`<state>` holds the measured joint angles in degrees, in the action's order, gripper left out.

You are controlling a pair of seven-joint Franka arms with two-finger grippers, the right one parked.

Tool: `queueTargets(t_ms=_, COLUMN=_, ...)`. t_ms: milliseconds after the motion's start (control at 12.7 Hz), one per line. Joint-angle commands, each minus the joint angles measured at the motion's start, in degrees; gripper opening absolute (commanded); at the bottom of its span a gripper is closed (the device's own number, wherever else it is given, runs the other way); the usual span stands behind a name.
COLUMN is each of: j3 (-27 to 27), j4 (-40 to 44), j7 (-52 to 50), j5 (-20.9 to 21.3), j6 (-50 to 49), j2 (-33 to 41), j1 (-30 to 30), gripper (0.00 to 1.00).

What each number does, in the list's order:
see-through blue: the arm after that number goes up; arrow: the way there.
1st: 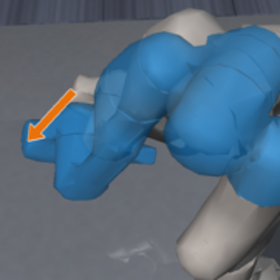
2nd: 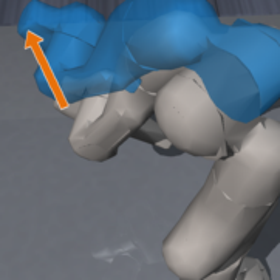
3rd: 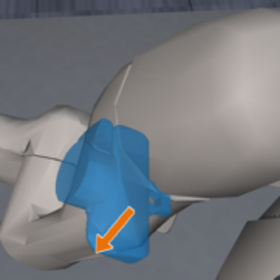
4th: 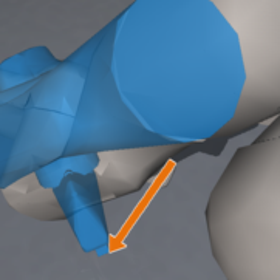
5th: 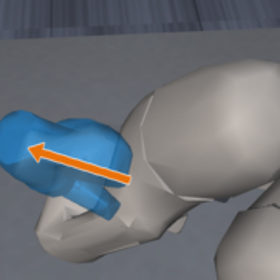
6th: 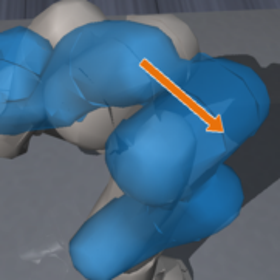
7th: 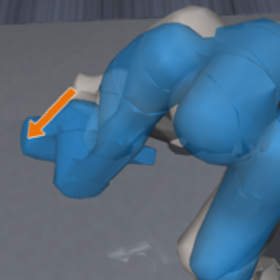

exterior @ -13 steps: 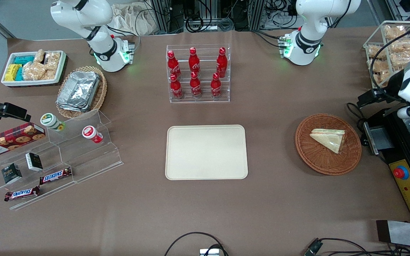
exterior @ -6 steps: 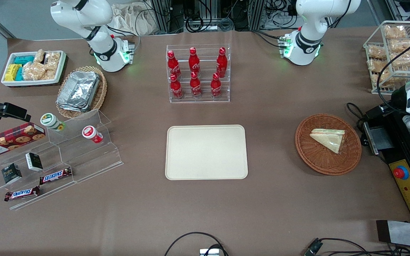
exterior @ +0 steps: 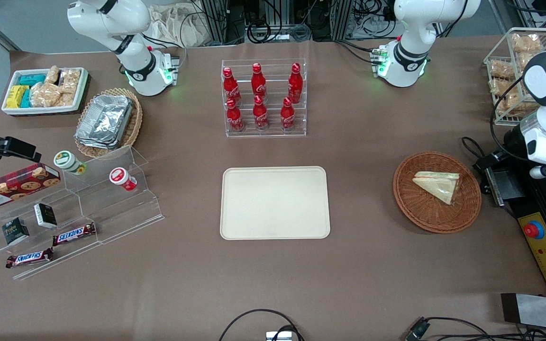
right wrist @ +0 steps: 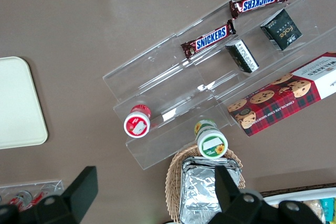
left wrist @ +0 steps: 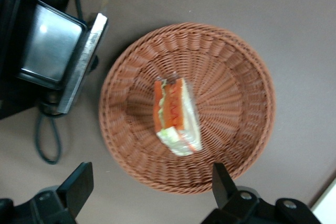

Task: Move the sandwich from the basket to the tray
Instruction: 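Move the left gripper from rest toward the wicker basket, then lower the open left gripper over the wrapped sandwich in the basket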

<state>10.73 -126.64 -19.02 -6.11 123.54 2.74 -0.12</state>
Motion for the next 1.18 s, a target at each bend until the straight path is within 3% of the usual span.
queueTargets(t_ms=0, j3=-0.1, j4=-1.6, j7=-3.3, j5=-2.8, j6=5.2, j2=-1.8, j1=-0.1, gripper=1.00)
queueTargets(t_ms=393, j3=-0.4, j4=-4.6, j7=-3.8, j5=-8.3, j6=14.3, j2=-5.5, j1=-0.4, gripper=1.00)
queueTargets(t_ms=1101, j3=-1.1, j4=-11.1, j7=-3.8, j5=-12.2, j6=28.8, j2=-12.2, j1=-2.3, gripper=1.00)
